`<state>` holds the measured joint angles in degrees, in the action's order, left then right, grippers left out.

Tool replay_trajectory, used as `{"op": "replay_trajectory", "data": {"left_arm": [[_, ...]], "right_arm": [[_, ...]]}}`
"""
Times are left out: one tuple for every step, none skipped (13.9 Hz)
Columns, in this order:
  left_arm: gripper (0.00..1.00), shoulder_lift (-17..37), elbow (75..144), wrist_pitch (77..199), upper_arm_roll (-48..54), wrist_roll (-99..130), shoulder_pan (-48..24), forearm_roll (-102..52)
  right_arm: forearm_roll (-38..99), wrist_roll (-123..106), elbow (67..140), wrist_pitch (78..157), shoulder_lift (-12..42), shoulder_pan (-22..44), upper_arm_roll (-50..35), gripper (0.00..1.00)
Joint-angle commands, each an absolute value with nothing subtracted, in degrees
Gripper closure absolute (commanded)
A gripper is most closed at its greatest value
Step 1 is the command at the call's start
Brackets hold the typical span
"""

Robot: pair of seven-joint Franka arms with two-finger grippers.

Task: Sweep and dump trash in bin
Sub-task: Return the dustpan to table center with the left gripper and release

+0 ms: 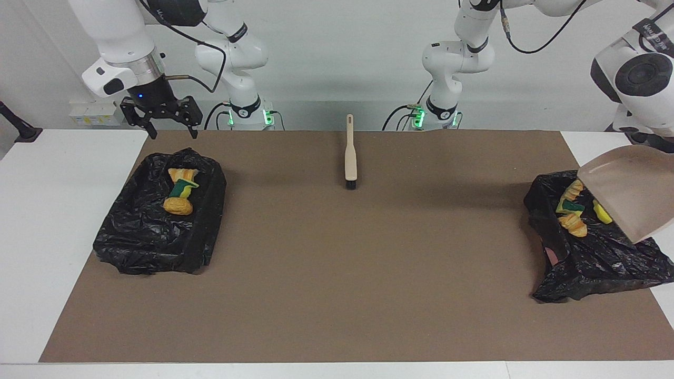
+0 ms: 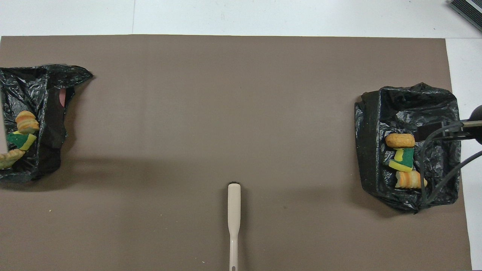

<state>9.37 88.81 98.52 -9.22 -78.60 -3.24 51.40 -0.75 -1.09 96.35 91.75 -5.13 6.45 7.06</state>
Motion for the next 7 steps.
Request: {"op": "replay_trajectory", "data": {"left_arm": [[1.00, 7.39, 89.91, 92.83, -3.37, -69.12, -2.73, 45.47], [1.00, 7.30, 90.17, 91.51, -2.56, -65.60, -2.81, 40.65], [1.00, 7.29, 90.18, 90.71, -1.50, -62.43, -2.99, 36.86], [1.00, 7.29, 90.26, 89.75, -0.10, -58.75, -2.90, 33.09], [1.00, 7.73, 90.44, 89.04, 1.39, -54.19, -2.99, 30.70], [1.00, 8.08, 91.22, 89.12, 3.58, -48.31, -2.99, 28.67], [1.00, 8.26, 91.67, 89.30, 5.34, -43.29, -2.90, 26.13]], "right_arm": [[0.53, -2.46, 94.75, 90.36, -5.10, 5.98, 6.85, 0.00], [0.61, -2.46, 93.27, 89.13, -5.45, 5.98, 7.46, 0.00], [0.35, -2.63, 92.73, 87.82, -5.71, 5.89, 7.82, 0.00], [0.09, -3.68, 92.72, 87.98, -5.97, 5.89, 8.61, 0.00], [0.09, -4.39, 93.33, 88.41, -6.85, 5.98, 8.96, 0.00], [0.09, -4.05, 93.86, 88.42, -7.12, 6.06, 8.88, 0.00], [0.09, -3.96, 94.04, 88.42, -7.12, 6.06, 8.79, 0.00]]}}
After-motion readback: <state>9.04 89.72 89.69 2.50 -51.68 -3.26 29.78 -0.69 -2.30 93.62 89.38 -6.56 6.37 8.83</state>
